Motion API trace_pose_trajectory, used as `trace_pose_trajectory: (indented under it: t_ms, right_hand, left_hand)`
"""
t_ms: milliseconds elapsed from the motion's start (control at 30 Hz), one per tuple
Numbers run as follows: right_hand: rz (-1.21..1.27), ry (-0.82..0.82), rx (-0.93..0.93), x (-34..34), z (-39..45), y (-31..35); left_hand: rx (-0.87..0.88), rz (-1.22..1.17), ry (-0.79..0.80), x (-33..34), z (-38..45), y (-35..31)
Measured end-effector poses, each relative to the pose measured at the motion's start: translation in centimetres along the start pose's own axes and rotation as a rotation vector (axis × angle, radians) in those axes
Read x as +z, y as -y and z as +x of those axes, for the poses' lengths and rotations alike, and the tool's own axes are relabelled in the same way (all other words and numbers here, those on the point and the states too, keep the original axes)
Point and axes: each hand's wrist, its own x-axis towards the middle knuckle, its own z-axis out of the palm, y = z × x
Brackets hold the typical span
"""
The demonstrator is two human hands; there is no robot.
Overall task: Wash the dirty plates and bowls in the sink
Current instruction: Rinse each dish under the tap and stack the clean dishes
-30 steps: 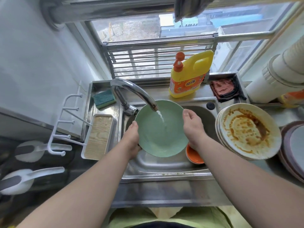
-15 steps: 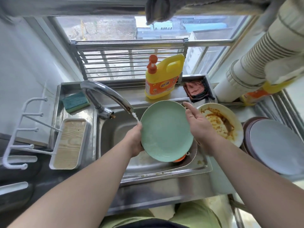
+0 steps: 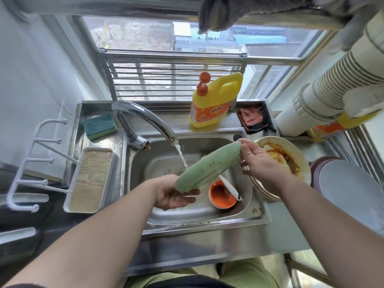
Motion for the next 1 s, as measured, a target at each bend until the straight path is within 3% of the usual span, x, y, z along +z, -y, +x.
trace_pose_trajectory:
  t_ms: [133,233,333,467,600,1000]
  right_hand:
    - [-0.017,-0.11,-0.004,1.3,1.5,-1.5]
    - [0.112,-0.219,0.12,2.9,2.6,-3.1]
    - [0.273,-0.304,0.311,4.0,3.3,-4.4]
    - [0.351,-0.292,0.501,4.3,2.9,-5.5]
    - [0.38,-0.249,0.579,4.5,2.7,-6.1]
    - [0.552,-0.234,0.711,8.4,4.2,-7.3]
  left_hand:
    - [0.076,-0.168,0.027,-0.8,0.4,1.0]
    - [0.115,-0.341,-0.131,0.3,0.9,1.0]
    - [0.278,-0.467,-0.295,1.6,1.7,0.5]
    - [0.47,-0.583,-0.262,1.9,1.8,-0.5]
    - [0.517,-0.653,-0.264,1.1,1.3,-1.1]
    - [0.642,-0.255,-0.423,0.0,-1.2,0.5]
